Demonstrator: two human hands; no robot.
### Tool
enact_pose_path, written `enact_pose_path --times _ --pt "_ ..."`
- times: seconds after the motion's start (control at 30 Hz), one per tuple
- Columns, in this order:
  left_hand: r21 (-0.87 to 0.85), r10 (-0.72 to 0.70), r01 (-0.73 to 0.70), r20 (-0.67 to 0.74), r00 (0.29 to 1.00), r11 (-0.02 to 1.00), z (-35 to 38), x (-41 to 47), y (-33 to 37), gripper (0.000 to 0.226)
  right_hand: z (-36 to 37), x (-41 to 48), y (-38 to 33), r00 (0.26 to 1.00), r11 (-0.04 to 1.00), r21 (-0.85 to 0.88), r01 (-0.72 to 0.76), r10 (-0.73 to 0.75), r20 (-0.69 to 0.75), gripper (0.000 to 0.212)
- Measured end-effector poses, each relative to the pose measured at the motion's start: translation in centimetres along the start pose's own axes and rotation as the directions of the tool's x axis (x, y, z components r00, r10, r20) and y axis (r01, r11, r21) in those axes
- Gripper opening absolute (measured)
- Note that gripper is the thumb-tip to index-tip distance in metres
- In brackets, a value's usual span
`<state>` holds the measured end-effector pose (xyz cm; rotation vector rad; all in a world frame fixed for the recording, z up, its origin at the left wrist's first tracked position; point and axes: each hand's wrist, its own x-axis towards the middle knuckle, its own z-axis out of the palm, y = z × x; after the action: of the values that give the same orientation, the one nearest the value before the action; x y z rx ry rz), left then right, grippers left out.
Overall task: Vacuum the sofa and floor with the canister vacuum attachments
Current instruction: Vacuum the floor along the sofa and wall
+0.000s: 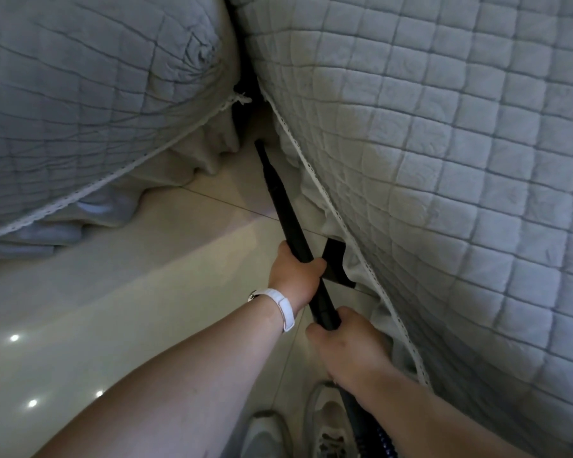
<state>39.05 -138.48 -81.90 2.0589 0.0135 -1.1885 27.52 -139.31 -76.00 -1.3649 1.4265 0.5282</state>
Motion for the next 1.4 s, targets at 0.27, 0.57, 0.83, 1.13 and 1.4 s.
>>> enact_pose_path --times 0.27,0.57,0.83,1.13,1.4 --pt "-0.022 0.078 -0.079 -0.045 0.996 0.997 -1.1 -6.9 1.7 0.028 -1.8 -6.3 0.8 0.999 0.999 -0.041 0.037 -0.036 0.016 0.017" --pt "-0.089 0.182 -0.184 -0.036 0.983 0.979 -2.8 -16.9 5.5 0.036 -5.0 -16.2 0.9 0.995 0.996 0.001 0.093 -0.092 -0.038 0.017" --pt "-0.127 0.258 -0.254 0.016 0.966 0.959 -2.9 -25.0 8.4 0.035 -7.3 -23.8 2.8 0.982 0.990 0.075 0.123 -0.111 -0.155 0.025" --pt "-0.078 0.332 -0.323 0.168 0.928 0.943 -0.5 -32.0 11.4 0.029 -10.3 -30.4 5.3 0.951 0.980 0.159 0.120 -0.067 -0.301 0.026" --pt "-0.082 0.354 -0.346 0.312 0.882 0.935 3.3 -40.9 12.2 0.024 -12.1 -38.2 9.7 0.922 0.917 0.389 0.082 0.078 -0.380 0.022"
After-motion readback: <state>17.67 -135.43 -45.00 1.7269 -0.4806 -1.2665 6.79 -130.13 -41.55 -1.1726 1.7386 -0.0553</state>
